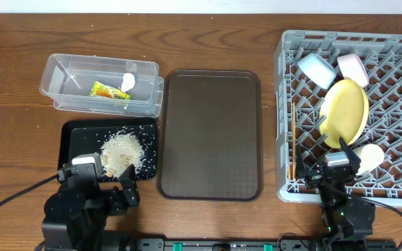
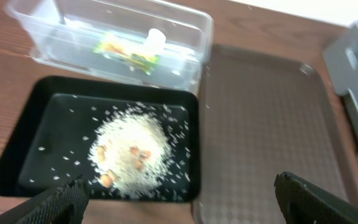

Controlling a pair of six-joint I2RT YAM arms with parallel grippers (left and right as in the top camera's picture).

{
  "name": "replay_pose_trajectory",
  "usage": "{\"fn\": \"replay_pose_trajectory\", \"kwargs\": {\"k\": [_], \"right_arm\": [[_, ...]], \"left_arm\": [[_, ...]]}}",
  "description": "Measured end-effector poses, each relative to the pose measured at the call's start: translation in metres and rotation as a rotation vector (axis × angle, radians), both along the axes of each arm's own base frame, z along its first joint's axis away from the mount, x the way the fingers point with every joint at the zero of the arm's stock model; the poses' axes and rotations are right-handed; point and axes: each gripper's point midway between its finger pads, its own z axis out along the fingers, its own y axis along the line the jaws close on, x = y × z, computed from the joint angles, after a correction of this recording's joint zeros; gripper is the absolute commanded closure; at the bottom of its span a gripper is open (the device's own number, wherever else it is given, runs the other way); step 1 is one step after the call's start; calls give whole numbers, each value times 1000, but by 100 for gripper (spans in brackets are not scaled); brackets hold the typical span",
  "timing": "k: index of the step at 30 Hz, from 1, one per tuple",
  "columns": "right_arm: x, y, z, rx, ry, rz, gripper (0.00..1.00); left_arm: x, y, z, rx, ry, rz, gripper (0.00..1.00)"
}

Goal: Sort waste into correct bins and load items into the dishwasher rack

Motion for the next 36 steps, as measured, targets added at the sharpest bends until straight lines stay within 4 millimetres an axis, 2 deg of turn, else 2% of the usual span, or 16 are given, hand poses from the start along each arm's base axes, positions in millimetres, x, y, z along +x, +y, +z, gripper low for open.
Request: {"fn": "replay_pose_trajectory", "kwargs": {"k": [4, 9, 12, 21, 28, 36], "right_arm": [[0, 0, 0, 0, 0, 1, 1], [0, 1, 0, 0, 0, 3, 1], [0, 1, 0, 0, 0, 3, 1], [0, 1, 0, 0, 0, 3, 1], [0, 1, 0, 0, 0, 3, 1], [0, 1, 0, 0, 0, 3, 1]], "left_arm": [[9, 9, -22, 10, -47, 50, 2], [35, 13, -54, 7, -167, 81, 2], [49, 14, -64, 2, -248, 84, 2], [78, 16, -62, 3, -517, 96, 2], [78, 19, -74, 57, -489, 101, 2], [77, 19, -73, 73, -485, 94, 2]]}}
